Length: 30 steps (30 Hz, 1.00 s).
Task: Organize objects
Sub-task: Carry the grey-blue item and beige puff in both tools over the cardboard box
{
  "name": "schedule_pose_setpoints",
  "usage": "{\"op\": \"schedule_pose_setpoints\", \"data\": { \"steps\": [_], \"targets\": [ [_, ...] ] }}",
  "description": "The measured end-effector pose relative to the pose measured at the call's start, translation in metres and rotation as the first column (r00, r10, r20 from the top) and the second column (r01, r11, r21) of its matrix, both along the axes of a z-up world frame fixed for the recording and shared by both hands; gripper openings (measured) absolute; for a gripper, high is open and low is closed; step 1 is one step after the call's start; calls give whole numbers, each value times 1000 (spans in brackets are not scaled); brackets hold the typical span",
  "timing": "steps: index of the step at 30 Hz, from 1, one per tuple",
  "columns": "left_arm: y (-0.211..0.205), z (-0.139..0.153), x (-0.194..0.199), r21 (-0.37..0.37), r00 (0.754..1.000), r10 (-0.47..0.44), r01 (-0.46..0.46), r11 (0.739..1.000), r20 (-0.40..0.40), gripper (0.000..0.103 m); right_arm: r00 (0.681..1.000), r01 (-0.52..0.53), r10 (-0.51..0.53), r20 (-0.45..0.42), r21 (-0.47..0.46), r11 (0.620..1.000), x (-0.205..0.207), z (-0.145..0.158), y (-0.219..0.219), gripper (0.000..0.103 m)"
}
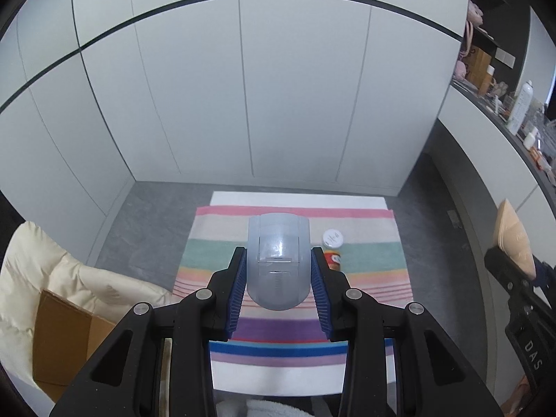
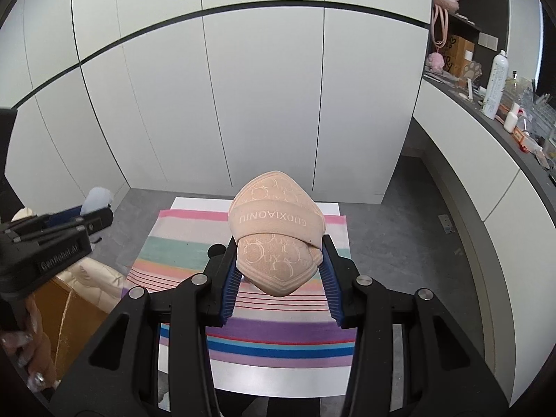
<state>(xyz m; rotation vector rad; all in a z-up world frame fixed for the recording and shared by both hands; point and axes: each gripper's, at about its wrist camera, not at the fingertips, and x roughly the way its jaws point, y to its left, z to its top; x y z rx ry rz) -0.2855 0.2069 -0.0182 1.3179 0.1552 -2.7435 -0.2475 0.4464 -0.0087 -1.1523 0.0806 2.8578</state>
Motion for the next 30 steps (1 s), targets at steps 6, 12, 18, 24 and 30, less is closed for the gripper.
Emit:
{"op": "schedule_pose_setpoints", "data": {
  "steps": [6,12,18,24,30],
  "targets": [
    [-1,3,14,0,1000,3,-3,1000,-14,36,1000,1,-1,-9,20,1000,13,7,-6,44],
    [-12,-3,41,15,999,28,-27,1000,-32,36,1000,22,-21,-18,21,1000,34,13,-8,44],
    [-18,-5,84,-29,994,71,-73,997,-78,36,998,50,-49,-39,48,998,78,15,-11,44],
    [-15,-6,124,-16,996,19,-20,1000,-82,36,998,59,-58,-37,43,997,121,9,-14,44],
    [-19,-15,165,30,998,-12,14,999,-62,36,998,57,-57,-9,-5,998,160,-4,-8,44]
  ]
}}
